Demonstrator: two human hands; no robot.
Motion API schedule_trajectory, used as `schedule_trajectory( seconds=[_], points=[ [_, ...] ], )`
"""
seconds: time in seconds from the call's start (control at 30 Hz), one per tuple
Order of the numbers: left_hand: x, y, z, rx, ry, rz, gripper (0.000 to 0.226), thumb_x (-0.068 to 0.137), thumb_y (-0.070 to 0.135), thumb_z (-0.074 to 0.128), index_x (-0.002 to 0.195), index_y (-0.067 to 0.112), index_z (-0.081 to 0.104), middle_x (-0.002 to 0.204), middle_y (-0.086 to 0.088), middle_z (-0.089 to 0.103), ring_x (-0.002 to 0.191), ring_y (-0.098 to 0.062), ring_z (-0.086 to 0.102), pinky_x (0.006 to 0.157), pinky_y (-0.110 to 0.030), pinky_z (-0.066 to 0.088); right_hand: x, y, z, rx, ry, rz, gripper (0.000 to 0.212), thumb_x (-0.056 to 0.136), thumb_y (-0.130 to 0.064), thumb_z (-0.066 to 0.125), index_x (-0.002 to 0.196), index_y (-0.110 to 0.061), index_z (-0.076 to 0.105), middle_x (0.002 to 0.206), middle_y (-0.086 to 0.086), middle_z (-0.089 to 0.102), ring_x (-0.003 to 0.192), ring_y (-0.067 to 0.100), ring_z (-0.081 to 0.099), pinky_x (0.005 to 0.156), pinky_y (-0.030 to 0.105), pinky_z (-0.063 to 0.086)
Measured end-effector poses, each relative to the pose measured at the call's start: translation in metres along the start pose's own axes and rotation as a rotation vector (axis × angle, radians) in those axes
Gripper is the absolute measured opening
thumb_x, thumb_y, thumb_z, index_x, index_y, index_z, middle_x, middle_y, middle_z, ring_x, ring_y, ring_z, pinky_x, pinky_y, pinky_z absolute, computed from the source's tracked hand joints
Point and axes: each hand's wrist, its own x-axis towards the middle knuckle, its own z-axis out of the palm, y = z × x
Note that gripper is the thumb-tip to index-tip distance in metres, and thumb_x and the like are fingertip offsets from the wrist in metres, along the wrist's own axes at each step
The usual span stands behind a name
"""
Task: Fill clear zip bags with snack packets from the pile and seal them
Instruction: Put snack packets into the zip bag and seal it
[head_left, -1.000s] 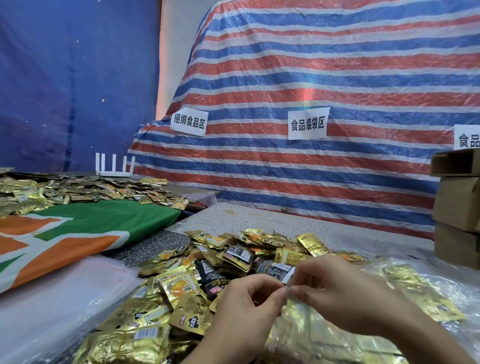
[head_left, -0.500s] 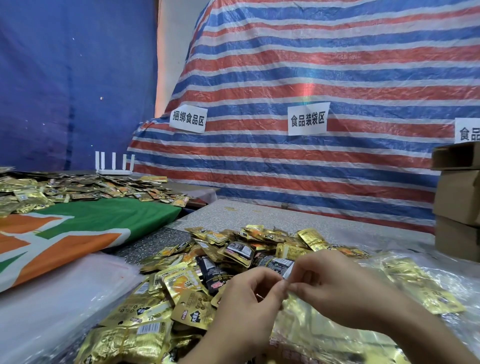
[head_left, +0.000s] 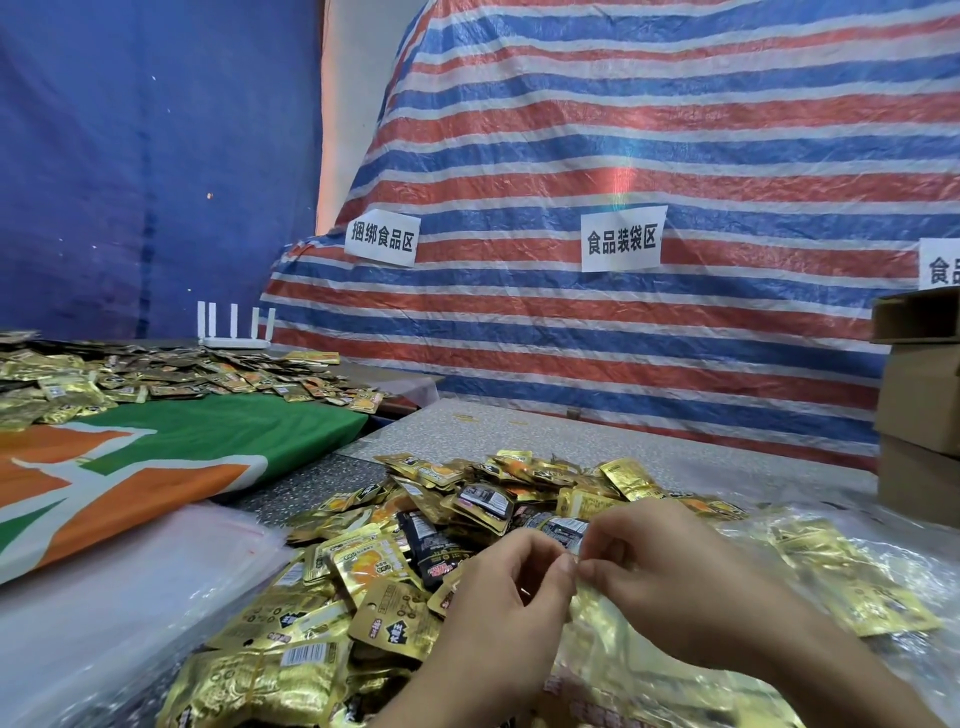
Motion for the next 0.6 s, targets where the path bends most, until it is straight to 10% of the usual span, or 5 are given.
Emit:
schedule_trajectory(
  seconds=[0.27, 0.6],
  points=[
    [0.0, -0.001, -0.002, 0.1, -0.017, 0.135, 0.023, 0.1, 0.023, 0.053, 0.081, 0.017, 0.064, 0.071, -0.004, 0.064, 0.057, -0.003, 0.053, 0.056, -0.015, 0.038, -0.001, 0.0, 0.0, 0.015, -0.01, 0.005, 0.024, 0.092, -0.04, 0.062, 0.072, -0.03, 0.057, 0.071, -0.009, 0.058, 0.066, 0.005, 0.052, 0.056, 0.022, 0.04],
    [0.006, -0.008, -0.002, 0.113, 0.181, 0.214, 0.019, 0.096, 0.029, 0.057, 0.079, 0.027, 0.064, 0.072, 0.004, 0.061, 0.065, -0.012, 0.056, 0.06, -0.038, 0.046, -0.005, 0.01, -0.008, 0.08, -0.014, 0.016, 0.023, 0.095, -0.035, 0.062, 0.074, -0.026, 0.056, 0.072, -0.005, 0.058, 0.067, 0.009, 0.05, 0.064, 0.031, 0.044]
  ],
)
